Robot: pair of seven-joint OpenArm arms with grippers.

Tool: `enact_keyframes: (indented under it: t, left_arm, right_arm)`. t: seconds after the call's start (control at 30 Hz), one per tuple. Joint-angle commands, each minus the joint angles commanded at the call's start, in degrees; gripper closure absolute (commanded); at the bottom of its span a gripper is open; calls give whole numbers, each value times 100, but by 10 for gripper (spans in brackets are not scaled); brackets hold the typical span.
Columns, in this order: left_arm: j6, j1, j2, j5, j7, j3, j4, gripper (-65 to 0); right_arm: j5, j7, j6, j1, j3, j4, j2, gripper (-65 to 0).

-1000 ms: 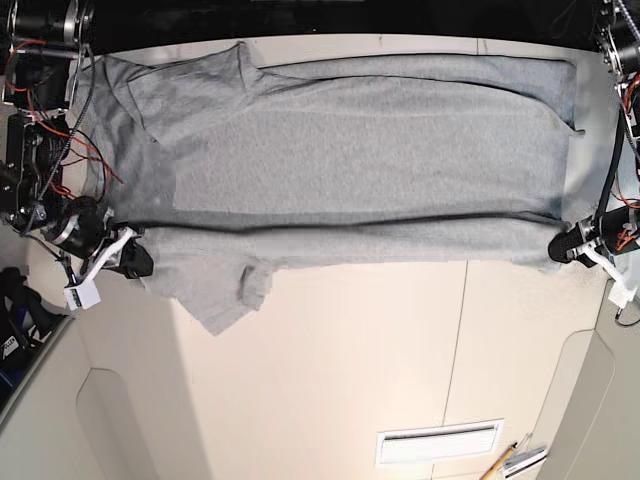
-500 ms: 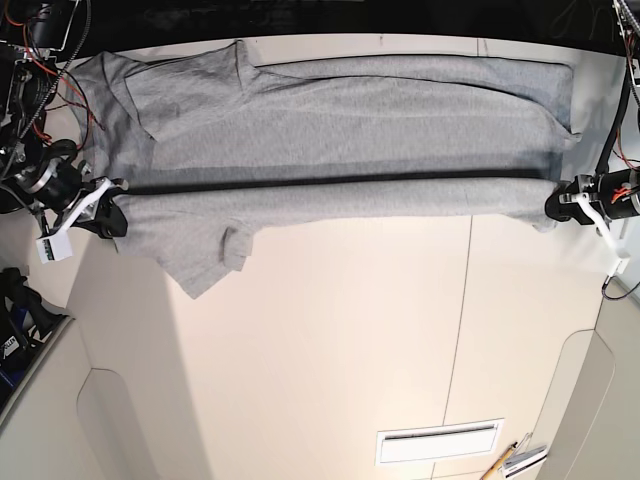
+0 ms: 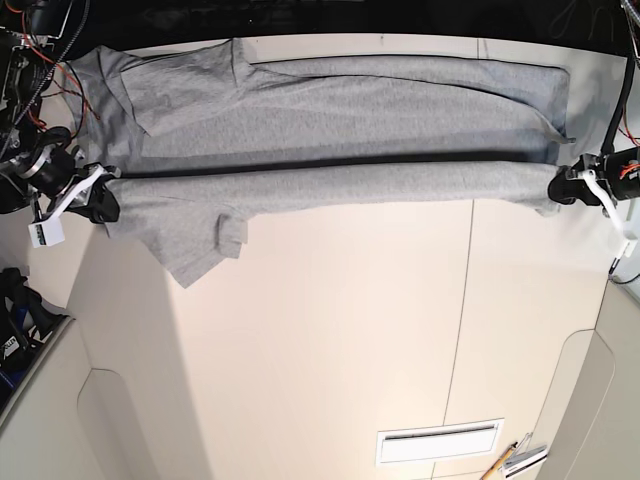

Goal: Fold the T-shirt properly
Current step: 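Grasp the hem and fold it over toward the shoulder edge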

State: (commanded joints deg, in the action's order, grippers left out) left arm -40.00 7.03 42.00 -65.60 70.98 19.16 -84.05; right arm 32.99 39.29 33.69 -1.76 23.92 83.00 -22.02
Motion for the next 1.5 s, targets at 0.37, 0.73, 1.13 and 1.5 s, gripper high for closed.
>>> enact_keyframes:
  t: [0.37, 0.73, 1.13, 1.5]
  left_arm:
    - [0, 120, -269, 0, -4, 0, 0, 0]
    - [0, 173, -310, -22, -4, 0, 0, 0]
    - [0, 175, -310, -63, -4, 0, 0, 0]
    - [0, 175, -308, -299, 175, 0, -2, 0]
  right_arm:
    - [-131, -474, -103, 599, 2, -46, 243, -321]
    - [-874, -957, -85, 2000, -1204, -2369, 363, -321]
    - [-837, -946, -22, 2031, -2389, -2492, 411, -249]
    - [-232, 24, -20, 1814, -2114, -1904, 404, 0]
